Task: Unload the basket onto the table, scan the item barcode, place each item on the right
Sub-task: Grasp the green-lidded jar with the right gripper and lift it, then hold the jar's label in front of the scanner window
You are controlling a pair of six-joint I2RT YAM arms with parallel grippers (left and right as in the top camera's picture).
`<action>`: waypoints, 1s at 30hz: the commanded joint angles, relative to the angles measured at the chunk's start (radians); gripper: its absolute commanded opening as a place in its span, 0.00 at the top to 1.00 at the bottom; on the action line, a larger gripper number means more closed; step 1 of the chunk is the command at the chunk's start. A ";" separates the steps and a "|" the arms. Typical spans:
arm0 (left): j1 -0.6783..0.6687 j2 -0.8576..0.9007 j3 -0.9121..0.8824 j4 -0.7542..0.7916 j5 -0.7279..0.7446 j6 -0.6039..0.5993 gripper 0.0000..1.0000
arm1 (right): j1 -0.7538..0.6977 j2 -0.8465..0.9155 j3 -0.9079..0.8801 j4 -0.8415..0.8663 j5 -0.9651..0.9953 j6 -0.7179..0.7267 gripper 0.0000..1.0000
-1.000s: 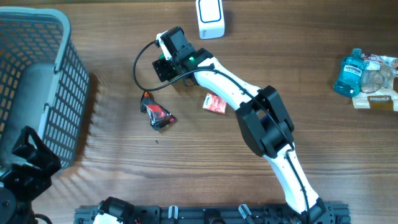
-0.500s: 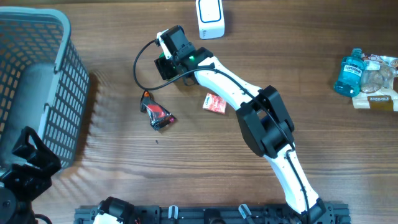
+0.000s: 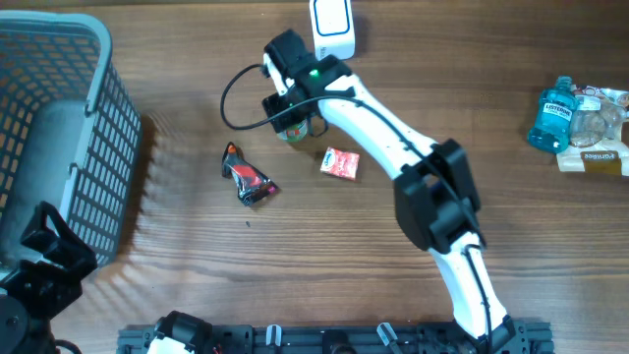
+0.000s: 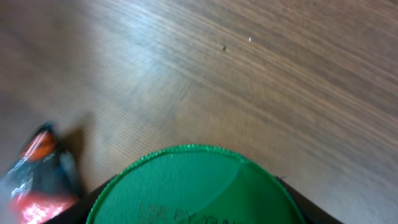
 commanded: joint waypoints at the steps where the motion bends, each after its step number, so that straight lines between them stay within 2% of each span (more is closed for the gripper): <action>1: 0.005 0.008 -0.005 -0.015 0.005 0.016 0.00 | -0.049 -0.148 0.049 -0.047 -0.181 0.050 0.42; 7: 0.005 0.008 -0.005 -0.023 0.005 0.016 0.00 | -0.175 -0.246 0.049 -0.179 -0.472 0.132 0.48; 14: 0.005 0.008 -0.005 -0.026 0.005 0.016 0.00 | -0.261 -0.274 0.049 -0.253 -0.733 0.132 0.47; 28: 0.005 0.008 -0.005 -0.033 0.005 0.016 0.00 | -0.272 -0.274 0.049 -0.250 -0.758 0.145 0.47; 30: 0.005 0.008 -0.005 -0.033 0.005 0.016 0.00 | -0.272 -0.274 0.049 -0.214 -0.720 0.101 0.47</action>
